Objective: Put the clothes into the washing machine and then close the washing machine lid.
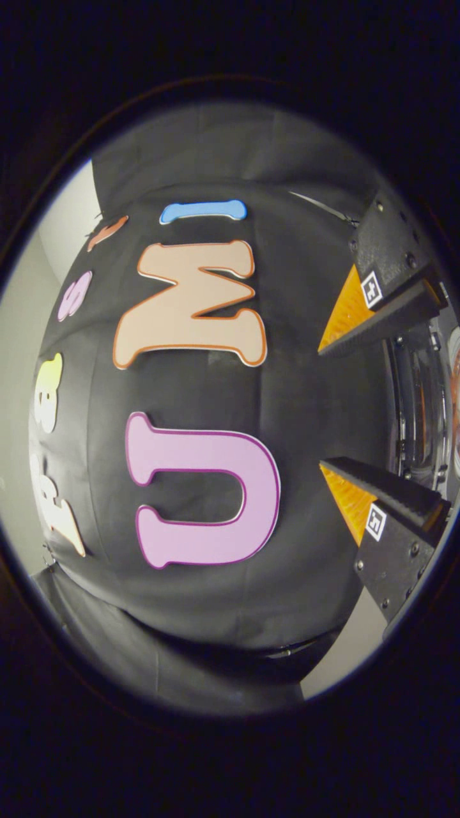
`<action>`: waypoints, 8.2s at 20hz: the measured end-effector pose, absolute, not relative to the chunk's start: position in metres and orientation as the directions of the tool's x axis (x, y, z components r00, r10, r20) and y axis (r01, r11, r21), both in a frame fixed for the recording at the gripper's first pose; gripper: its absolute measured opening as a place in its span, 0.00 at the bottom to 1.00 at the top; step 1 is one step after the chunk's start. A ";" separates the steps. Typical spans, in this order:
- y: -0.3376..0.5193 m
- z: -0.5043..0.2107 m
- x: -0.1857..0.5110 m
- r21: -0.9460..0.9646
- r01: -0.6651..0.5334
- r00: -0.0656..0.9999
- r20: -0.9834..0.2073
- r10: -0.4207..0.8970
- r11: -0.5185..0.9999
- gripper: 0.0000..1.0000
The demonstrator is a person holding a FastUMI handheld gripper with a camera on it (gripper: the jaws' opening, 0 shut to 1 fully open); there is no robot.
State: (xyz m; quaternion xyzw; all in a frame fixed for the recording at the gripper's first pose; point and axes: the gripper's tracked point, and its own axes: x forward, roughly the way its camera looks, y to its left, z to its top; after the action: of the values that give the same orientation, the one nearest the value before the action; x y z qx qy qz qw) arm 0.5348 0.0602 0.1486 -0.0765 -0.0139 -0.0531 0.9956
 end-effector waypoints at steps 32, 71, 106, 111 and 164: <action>0.048 0.084 0.516 -0.111 0.105 0.994 0.046 -0.100 0.988 0.97; 0.015 -0.041 0.312 -0.096 0.153 0.971 -0.168 -0.168 0.983 0.97; 0.086 0.082 0.066 -0.256 -0.003 0.995 0.095 0.028 0.967 0.97; 0.094 0.057 0.027 -0.225 -0.017 0.997 0.072 0.034 0.974 0.97; 0.058 0.040 -0.025 -0.053 -0.005 0.998 0.057 0.008 0.999 0.97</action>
State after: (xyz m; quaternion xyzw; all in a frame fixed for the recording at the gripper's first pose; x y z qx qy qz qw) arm -0.0247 0.0576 0.0402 -0.0265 -0.0289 0.0033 0.9992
